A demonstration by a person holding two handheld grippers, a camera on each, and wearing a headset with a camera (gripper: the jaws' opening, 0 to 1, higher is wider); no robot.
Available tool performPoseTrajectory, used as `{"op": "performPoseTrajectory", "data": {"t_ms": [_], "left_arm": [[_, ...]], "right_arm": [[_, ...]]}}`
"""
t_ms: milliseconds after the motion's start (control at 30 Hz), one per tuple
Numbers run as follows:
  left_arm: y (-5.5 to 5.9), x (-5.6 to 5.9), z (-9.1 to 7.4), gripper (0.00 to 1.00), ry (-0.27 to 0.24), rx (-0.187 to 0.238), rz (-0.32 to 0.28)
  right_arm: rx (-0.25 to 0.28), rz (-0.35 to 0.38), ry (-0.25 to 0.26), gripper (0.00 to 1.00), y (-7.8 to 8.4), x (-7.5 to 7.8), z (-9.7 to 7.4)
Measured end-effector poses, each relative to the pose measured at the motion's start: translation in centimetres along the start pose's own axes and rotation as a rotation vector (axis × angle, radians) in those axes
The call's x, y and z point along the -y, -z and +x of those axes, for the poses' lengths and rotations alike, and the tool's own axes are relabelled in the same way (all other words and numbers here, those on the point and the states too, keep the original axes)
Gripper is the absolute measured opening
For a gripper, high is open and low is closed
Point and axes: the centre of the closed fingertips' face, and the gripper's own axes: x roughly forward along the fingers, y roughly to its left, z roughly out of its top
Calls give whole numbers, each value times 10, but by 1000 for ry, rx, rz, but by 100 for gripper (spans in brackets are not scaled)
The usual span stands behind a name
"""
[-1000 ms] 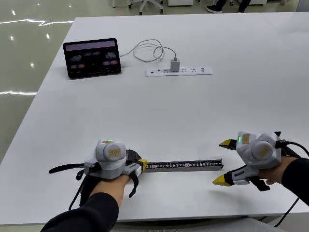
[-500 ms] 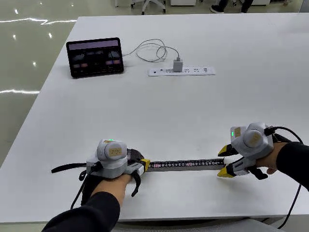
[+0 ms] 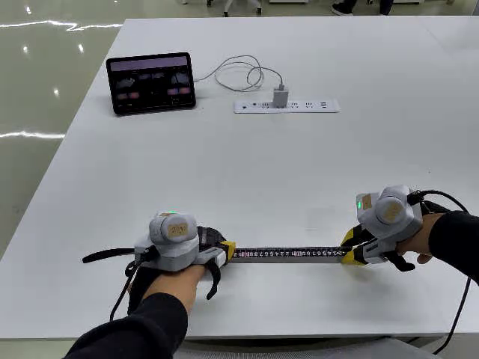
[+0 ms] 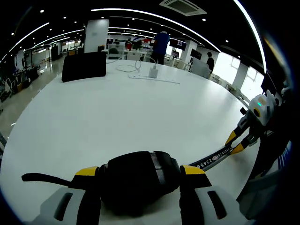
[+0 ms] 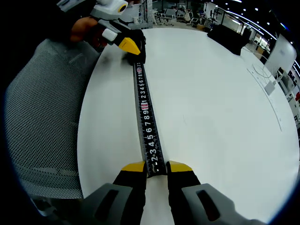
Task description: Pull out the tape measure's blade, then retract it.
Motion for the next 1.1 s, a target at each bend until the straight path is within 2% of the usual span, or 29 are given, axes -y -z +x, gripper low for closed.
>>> {"op": "performPoseTrajectory", "data": {"t_ms": [100,167,367,433,633,1000,1100], "left_arm": [[0,0,0,64,10,-3,18],[1,0,0,63,11,-5,28],[1,1,1,62,-1,-15,65],[2,2,0,62,-4,-19,83],[2,0,1,62,-16,-25,124],[1,0,2,62,-16,-25,115],[-1,-1,4,63,-5,-22,83]], "right_arm": [[-13,-34,-11,12,1,-6,0],[-12,-32,-14,12,1,-7,0],[4,-48,-19,12,0,-9,1],[10,-74,-16,11,0,-10,1],[26,-78,-14,11,0,-10,0],[28,-71,-6,11,0,-10,0],[32,-63,-5,11,0,-10,0]]}}
